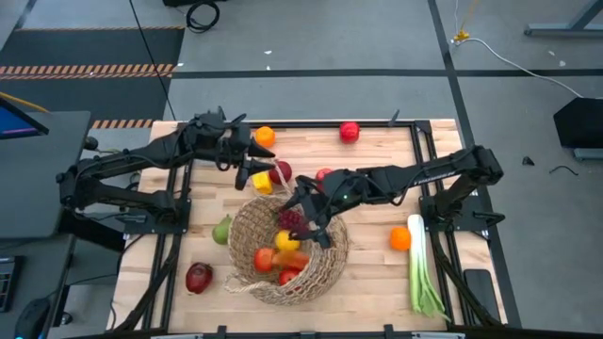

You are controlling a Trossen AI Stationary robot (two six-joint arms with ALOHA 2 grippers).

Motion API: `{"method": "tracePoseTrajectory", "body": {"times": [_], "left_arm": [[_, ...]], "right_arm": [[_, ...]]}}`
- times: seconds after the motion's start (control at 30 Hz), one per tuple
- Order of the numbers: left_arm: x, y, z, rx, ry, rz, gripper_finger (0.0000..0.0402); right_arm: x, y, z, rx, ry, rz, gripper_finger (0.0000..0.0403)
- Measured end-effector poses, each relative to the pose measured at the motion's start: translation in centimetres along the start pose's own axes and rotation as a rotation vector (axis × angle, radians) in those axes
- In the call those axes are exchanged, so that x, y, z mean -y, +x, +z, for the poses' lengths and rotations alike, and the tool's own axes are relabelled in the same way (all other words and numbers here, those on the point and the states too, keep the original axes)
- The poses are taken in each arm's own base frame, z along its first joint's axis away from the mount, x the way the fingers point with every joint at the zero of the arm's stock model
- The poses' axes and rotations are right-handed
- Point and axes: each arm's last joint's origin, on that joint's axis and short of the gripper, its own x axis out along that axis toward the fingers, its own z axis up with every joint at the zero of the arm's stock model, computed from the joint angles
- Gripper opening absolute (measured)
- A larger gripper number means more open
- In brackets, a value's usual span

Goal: Build produce basket
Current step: Put the right orange into the basket

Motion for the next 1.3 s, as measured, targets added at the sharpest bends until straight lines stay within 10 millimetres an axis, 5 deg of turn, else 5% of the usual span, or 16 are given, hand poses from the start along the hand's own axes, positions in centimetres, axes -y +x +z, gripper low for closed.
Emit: {"method": "tracePoseTrajectory", "body": {"times": [0.37,0.77,1.1,1.3], "left_arm": [[2.1,0.6,-0.5,-0.040,0.050,-0.081,0.0172],[3.9,1.6,-1.4,-0.107,0.135,-0.051,0.0172],[6.0,3.8,-3.9,-0.110,0.212,-0.146,0.0172],[6.5,3.2,-3.1,-0.040,0.127,-0.155,0.0172]], "right_arm": [[-0.7,-5.0,0.6,-0.135,0.074,-0.160,0.0347],[-0.7,-11.5,-3.7,-0.649,0.452,-0.467,0.0347],[-2.7,-11.5,-8.7,-0.934,0.727,-0.557,0.0347],[-4.6,-11.2,-11.9,-1.047,0.838,-0.624,0.0347]]}}
